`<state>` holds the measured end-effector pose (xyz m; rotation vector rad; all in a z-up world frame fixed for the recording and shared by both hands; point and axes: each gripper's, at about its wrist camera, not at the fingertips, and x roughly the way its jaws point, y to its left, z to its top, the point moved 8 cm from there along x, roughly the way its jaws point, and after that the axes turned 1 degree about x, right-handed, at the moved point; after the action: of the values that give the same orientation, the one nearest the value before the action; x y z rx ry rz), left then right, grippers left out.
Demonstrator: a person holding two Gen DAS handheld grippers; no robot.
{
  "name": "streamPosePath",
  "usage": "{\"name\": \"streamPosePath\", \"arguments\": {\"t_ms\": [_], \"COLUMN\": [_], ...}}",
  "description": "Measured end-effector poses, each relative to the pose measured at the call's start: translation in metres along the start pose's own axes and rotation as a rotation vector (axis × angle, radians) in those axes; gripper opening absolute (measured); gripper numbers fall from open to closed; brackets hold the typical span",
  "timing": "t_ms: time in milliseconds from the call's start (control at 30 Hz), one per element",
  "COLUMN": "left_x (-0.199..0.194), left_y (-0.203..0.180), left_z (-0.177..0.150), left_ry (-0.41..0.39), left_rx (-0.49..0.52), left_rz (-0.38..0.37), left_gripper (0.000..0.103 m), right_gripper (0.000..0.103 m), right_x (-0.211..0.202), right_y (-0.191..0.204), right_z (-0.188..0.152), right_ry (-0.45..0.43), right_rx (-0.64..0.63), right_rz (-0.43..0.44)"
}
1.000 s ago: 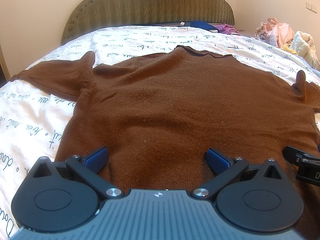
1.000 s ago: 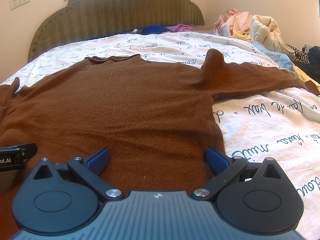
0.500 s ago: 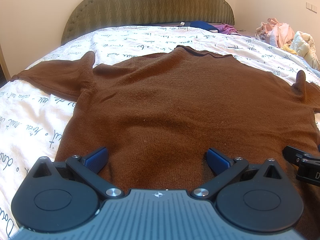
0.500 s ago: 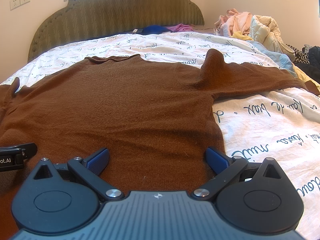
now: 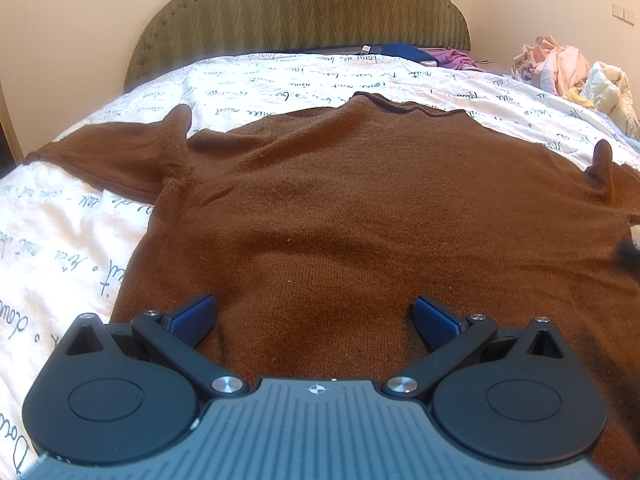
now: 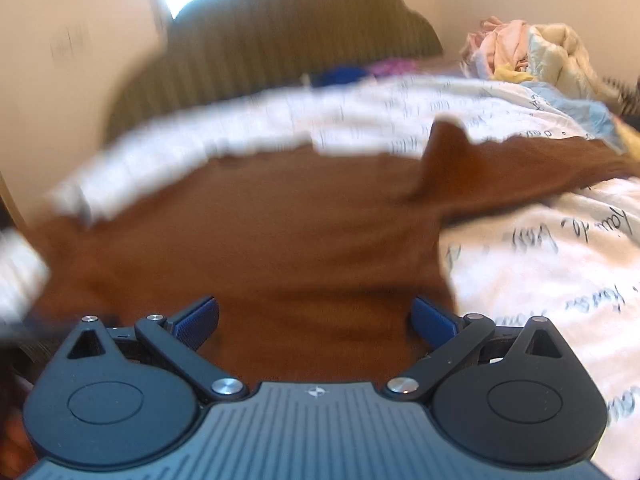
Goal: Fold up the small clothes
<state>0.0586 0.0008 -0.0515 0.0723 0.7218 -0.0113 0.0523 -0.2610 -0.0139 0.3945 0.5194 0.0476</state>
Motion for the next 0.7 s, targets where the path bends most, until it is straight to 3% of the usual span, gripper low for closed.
{"name": "streamPosePath", "arguments": {"t_ms": [100,200,300,433,533,600,700], "left_x": [0.000,0.000,0.000,0.000,0.000,0.000,0.000], "left_y": [0.000,0.000,0.000,0.000,0.000,0.000,0.000], "left_z": [0.000,0.000,0.000,0.000,0.000,0.000,0.000], "left_ry": [0.000,0.000,0.000,0.000,0.000,0.000,0.000], "left_rx": [0.000,-0.001,0.000,0.000,0.000,0.000,0.000], "left_rz": [-0.001,-0.001,-0.001,-0.001,-0.001,-0.001,-0.001], "left_gripper": [0.103,0.103,0.103,0.103,0.103,0.103,0.103], "right_gripper": [0.103,0.103,0.103,0.103,0.103,0.103,0.084], "right_x": [-0.021,-0.036,-0.036,-0.021,-0.016,-0.006,0.008], "right_y": [-0.064,-0.160,-0.262,-0.361,-0.404,-0.416,-0.418], "right_z": [0.048,0.094,0.119,0.120,0.117,0.120,0.125], "right_ry": [-0.117,-0.229,-0.234,-0.218,-0.282,-0.277,-0.235], "right_rx": [0.138,0.269,0.429,0.737,0.884,0.886,0.812], "right_rz": [0.026,-0.084,-0.199,-0.221,-0.234,-0.241,-0.299]}}
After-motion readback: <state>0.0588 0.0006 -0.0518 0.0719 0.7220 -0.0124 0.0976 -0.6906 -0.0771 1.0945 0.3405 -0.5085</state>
